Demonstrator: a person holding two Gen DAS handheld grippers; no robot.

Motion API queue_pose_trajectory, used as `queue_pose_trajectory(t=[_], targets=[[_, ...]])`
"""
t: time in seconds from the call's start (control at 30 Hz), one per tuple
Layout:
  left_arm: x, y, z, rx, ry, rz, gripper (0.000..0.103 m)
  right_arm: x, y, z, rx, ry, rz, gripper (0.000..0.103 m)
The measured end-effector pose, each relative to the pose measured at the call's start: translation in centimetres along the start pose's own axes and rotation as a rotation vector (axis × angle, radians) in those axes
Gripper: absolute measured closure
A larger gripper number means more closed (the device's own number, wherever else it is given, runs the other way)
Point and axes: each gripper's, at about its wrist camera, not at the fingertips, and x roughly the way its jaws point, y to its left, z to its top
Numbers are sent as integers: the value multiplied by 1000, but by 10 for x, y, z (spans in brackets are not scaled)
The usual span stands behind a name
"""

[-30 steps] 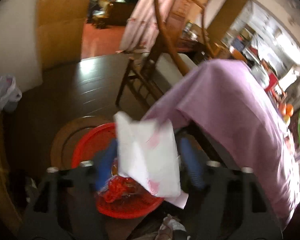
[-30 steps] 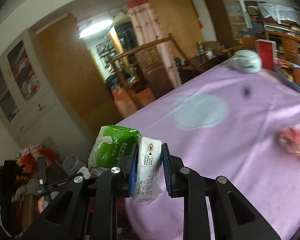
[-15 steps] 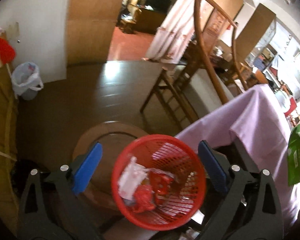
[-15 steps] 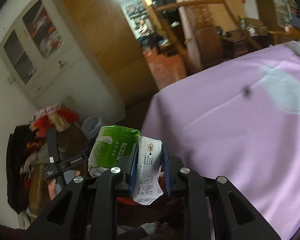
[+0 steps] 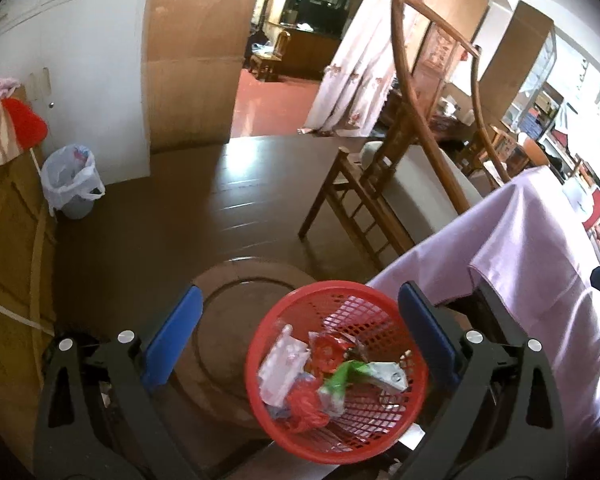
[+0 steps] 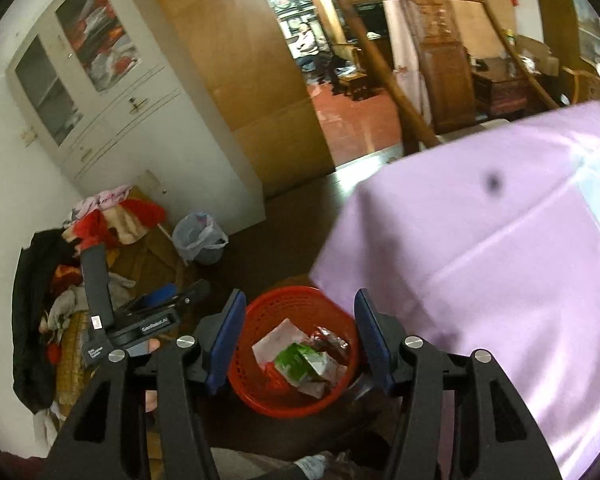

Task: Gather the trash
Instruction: 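Open both tools to drop the tissue and packet into the wastebasket, then move both open tools back over the table toward the candy cup and bag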

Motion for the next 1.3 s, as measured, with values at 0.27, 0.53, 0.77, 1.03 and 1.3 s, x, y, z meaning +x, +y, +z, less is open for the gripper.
queue_pose_trajectory(t=[0.27,0.53,0.77,1.03,1.3], targets=[[-21,-41,1,90,-28,-29,8,-51,-33,-8,26,-84,-53,46],[-49,-97,0,199,-63,-63,7,-119,-75,-24,72,-201,-130,39],[-64,-168,-2,326,-75,-147,7,-181,-127,-54,150,-284,-265,22],[-57,-276,-13,499,-43,-275,7,-246,-197,-97,261,-336,-431,19],[-31,-386,-29,652,47,-377,7,-303,-277,-137,379,-362,-609,14]])
